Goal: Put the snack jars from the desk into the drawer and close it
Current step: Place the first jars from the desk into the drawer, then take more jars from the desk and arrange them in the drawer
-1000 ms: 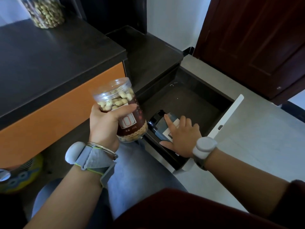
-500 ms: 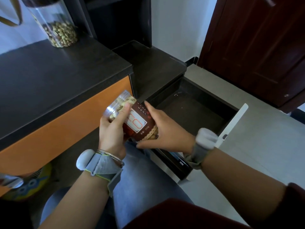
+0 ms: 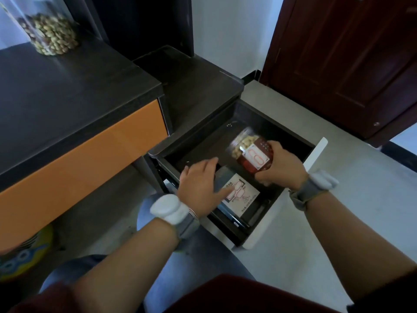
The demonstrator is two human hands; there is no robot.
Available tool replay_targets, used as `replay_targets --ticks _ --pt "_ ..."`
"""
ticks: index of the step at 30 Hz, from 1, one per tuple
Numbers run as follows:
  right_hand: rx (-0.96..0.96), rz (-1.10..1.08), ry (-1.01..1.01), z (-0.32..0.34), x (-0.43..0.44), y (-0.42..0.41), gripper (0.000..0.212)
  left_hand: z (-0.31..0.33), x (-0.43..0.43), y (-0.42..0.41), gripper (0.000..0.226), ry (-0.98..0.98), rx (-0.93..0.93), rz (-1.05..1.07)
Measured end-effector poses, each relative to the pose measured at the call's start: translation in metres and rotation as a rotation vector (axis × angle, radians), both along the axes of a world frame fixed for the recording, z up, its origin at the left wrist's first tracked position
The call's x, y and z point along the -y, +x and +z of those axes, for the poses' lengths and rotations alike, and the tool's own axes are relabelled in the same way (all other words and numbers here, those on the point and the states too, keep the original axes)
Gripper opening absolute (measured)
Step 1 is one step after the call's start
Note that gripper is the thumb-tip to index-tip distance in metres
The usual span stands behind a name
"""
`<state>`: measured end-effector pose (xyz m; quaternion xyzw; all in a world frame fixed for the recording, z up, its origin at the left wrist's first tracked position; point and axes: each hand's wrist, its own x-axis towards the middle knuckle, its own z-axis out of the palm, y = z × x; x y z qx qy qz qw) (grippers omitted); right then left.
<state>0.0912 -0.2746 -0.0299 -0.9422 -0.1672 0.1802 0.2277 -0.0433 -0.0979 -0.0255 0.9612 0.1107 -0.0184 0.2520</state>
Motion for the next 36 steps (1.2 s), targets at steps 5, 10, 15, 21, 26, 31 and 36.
replay_targets --ticks 5,10,15,21,26,31,36 --pt "-0.167 0.077 -0.087 -0.012 0.007 0.004 0.099 -0.037 0.006 0.001 0.100 0.163 -0.125 -0.005" --pt "-0.373 0.181 -0.268 -0.006 0.010 0.026 0.088 -0.041 0.006 0.000 0.103 0.153 -0.218 0.050" --pt "-0.418 0.263 -0.495 -0.014 -0.001 0.032 0.073 -0.041 0.003 0.002 0.110 0.159 -0.229 0.061" --pt "-0.433 0.364 -0.679 -0.007 -0.018 0.033 0.056 -0.035 -0.006 0.002 0.105 0.091 -0.242 0.017" --pt "-0.321 0.364 -0.704 0.019 -0.031 0.030 0.055 0.030 -0.064 -0.007 0.071 0.127 -0.109 -0.025" --pt "0.075 0.523 -0.130 0.077 -0.088 0.016 0.061 0.131 -0.128 -0.040 0.051 0.296 0.374 0.040" --pt "0.415 0.587 0.584 0.150 -0.198 -0.010 0.032 0.166 -0.202 -0.064 0.064 0.353 0.397 0.374"
